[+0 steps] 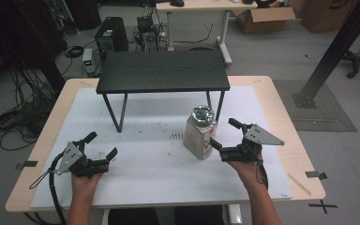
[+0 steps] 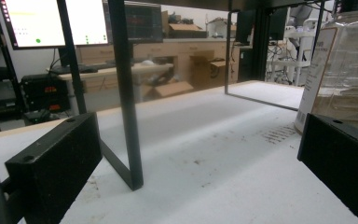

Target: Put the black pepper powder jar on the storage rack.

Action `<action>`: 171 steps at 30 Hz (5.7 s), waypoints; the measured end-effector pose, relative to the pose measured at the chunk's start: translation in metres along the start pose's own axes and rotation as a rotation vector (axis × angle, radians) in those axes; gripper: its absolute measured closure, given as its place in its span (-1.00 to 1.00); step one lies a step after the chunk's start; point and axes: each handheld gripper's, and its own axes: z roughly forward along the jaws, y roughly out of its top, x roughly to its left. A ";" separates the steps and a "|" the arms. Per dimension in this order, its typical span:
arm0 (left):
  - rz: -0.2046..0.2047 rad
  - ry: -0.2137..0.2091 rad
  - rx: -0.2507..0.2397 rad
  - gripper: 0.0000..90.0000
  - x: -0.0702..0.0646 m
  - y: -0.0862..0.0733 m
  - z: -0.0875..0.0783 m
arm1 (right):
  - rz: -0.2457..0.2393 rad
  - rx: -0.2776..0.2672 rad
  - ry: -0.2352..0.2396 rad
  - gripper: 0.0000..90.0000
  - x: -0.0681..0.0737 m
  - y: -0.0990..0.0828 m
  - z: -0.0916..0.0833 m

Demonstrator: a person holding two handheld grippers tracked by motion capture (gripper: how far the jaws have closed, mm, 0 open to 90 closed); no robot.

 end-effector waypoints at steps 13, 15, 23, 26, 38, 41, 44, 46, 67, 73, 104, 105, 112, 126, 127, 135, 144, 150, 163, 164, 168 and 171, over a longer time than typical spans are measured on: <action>0.000 0.000 0.001 -1.00 0.000 0.000 0.000 | 0.007 0.033 0.006 -1.00 0.004 0.000 0.016; 0.000 0.000 0.001 -1.00 0.000 0.000 0.000 | 0.009 0.038 0.008 -1.00 0.005 0.001 0.019; 0.000 0.000 0.000 -1.00 0.000 0.000 0.000 | 0.013 0.060 0.001 -1.00 0.008 0.001 0.027; 0.000 -0.001 0.000 -1.00 0.000 0.000 0.000 | 0.019 0.064 0.000 -1.00 0.008 0.001 0.029; 0.001 0.000 -0.002 -0.99 0.000 0.000 0.000 | 0.042 0.086 -0.010 -1.00 0.011 0.000 0.043; 0.000 0.000 -0.002 -1.00 0.000 0.000 0.000 | 0.049 0.090 -0.015 -1.00 0.012 0.000 0.046; 0.000 0.000 -0.002 -0.99 0.000 0.000 0.000 | 0.057 0.093 -0.017 -1.00 0.013 0.000 0.049; -0.001 -0.001 -0.003 -1.00 0.000 0.000 0.000 | 0.059 0.095 -0.020 -1.00 0.014 0.000 0.052; 0.000 0.001 -0.005 -1.00 0.000 0.000 -0.001 | 0.073 0.103 -0.062 -0.95 0.017 -0.002 0.068; 0.000 0.001 -0.006 -1.00 0.000 0.000 -0.001 | 0.075 0.106 -0.062 -0.82 0.016 -0.003 0.069; 0.000 0.001 -0.006 -1.00 0.000 0.000 -0.001 | 0.009 0.110 -0.057 -0.49 0.018 -0.001 0.067; 0.000 0.001 -0.007 -1.00 0.000 0.000 -0.001 | 0.009 0.109 -0.057 -0.49 0.018 -0.001 0.067; 0.000 0.001 -0.006 -1.00 0.000 0.000 -0.001 | 0.009 0.110 -0.052 -0.49 0.017 -0.001 0.067; -0.001 0.001 -0.005 -1.00 0.000 0.000 -0.001 | 0.004 0.093 -0.030 -0.49 0.017 0.014 0.061; -0.001 0.002 -0.005 -1.00 0.000 0.000 -0.001 | 0.001 0.092 -0.026 -0.49 0.017 0.017 0.060; -0.001 0.002 -0.005 -1.00 0.000 0.000 -0.001 | -0.021 0.084 -0.008 -0.49 0.018 0.044 0.052; -0.001 0.002 -0.005 -1.00 0.000 0.000 0.000 | -0.033 0.084 0.022 -0.49 0.017 0.071 0.046; -0.001 0.002 -0.005 -0.99 0.000 0.000 0.000 | -0.045 0.078 0.050 -0.50 0.018 0.093 0.044; -0.002 0.002 -0.006 -1.00 0.000 0.000 0.000 | -0.061 0.082 0.119 -0.50 0.017 0.141 0.049; -0.002 0.002 -0.006 -0.99 0.000 0.000 0.000 | -0.064 0.082 0.124 -0.50 0.017 0.145 0.050; -0.003 0.002 -0.006 -1.00 0.000 0.000 0.000 | -0.076 0.083 0.143 -0.50 0.018 0.159 0.054; -0.002 0.002 -0.007 -1.00 0.000 0.000 0.000 | -0.077 0.080 0.155 -0.50 0.017 0.167 0.058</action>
